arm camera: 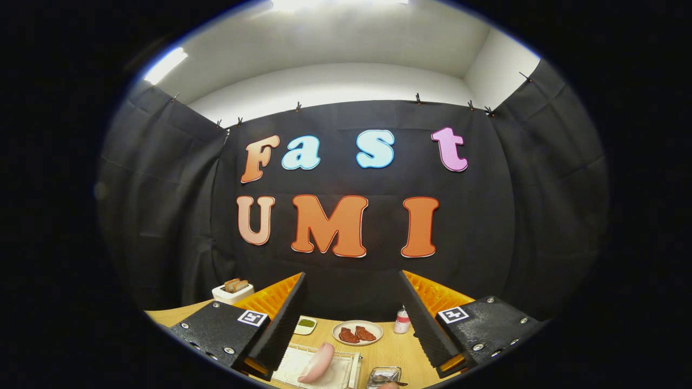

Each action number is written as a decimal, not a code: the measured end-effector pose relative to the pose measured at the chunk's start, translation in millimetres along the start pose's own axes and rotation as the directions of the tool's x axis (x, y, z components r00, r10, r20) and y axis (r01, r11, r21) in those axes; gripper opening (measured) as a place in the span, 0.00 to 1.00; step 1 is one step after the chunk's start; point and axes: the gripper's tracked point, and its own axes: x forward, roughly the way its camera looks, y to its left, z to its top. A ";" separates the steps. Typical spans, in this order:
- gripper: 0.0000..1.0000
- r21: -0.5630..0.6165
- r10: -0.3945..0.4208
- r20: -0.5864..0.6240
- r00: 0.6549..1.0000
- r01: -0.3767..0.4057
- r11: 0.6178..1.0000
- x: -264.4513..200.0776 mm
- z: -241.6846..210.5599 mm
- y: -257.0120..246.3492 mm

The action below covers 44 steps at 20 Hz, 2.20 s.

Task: Take the plate from the dish rack, then take the spoon from the basket and place it into the plate.

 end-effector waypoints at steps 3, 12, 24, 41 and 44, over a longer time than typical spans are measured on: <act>0.99 -0.005 0.002 -0.019 1.000 -0.002 1.000 4.5 -6.8 -2.0; 0.99 0.002 0.026 -0.081 0.996 -0.026 1.000 17.0 -25.1 0.6; 0.99 0.124 0.050 -0.432 0.901 0.004 0.992 38.6 -114.2 -10.6; 0.90 0.210 0.208 -0.866 0.454 -0.047 0.977 26.5 -237.4 48.3; 0.87 0.180 0.193 -0.910 0.368 -0.070 0.981 30.8 -258.0 49.3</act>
